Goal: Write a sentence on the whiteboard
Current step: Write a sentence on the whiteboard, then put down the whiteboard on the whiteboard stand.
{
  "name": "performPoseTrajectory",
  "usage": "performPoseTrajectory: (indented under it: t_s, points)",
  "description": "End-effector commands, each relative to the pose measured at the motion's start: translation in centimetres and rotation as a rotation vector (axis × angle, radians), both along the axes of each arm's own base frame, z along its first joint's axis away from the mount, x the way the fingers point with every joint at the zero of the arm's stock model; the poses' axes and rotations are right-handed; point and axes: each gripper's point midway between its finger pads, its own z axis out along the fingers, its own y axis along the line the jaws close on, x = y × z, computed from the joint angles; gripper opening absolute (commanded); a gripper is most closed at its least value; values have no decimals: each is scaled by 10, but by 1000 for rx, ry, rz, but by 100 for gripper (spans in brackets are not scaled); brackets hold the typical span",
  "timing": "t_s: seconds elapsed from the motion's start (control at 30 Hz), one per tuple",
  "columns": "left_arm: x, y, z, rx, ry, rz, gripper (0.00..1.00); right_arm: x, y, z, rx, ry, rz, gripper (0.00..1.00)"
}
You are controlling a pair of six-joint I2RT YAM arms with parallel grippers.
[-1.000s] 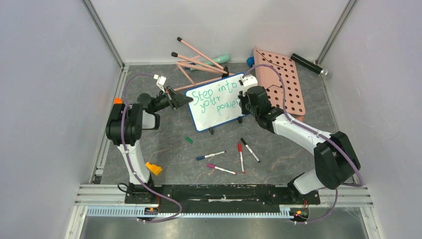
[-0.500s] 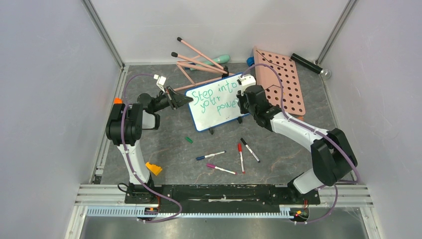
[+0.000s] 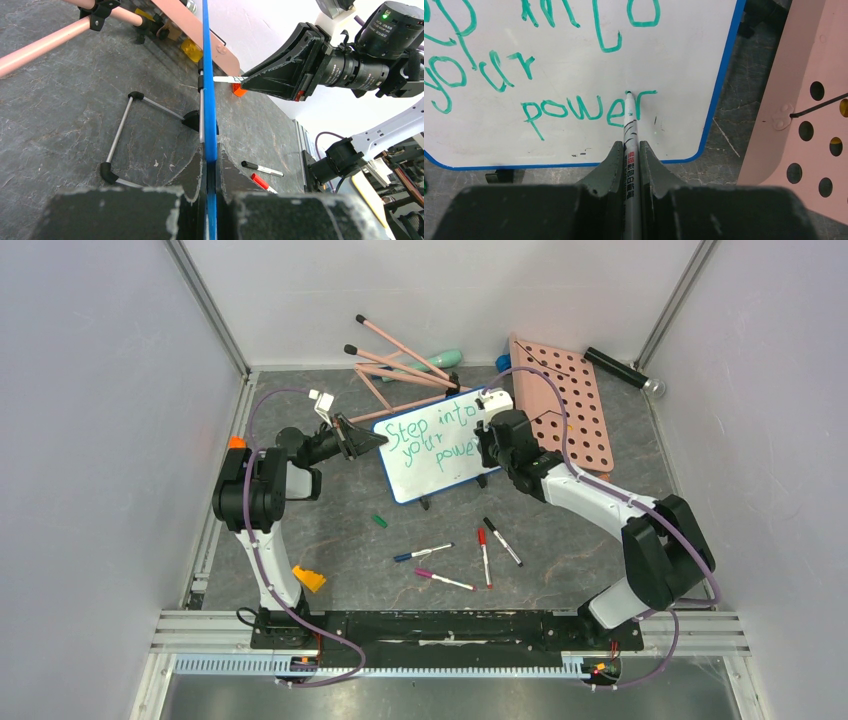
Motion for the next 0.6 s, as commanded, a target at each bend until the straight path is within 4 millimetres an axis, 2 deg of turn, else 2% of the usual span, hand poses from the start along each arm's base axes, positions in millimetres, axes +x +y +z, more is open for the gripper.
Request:
performPoseTrajectory:
  t_s: [0.0,0.3,0.43,0.5,0.57]
  points:
    - [1,-1,10,12,-101,-22,2,6,-6,9,-7,-41,-26,0]
    - [0,-1,10,13,-102,-23,2,-5,-12,-3,-10,-23,-30,0]
    - [1,-1,10,10,-98,-26,2,-7,-11,6,7,-35,-23,0]
    - [1,-1,12,8,-95,-28,8,-9,-10,16,25,-53,-14,0]
    - [1,0,14,6,-97,-22,19,-11,-10,28,40,-75,-11,0]
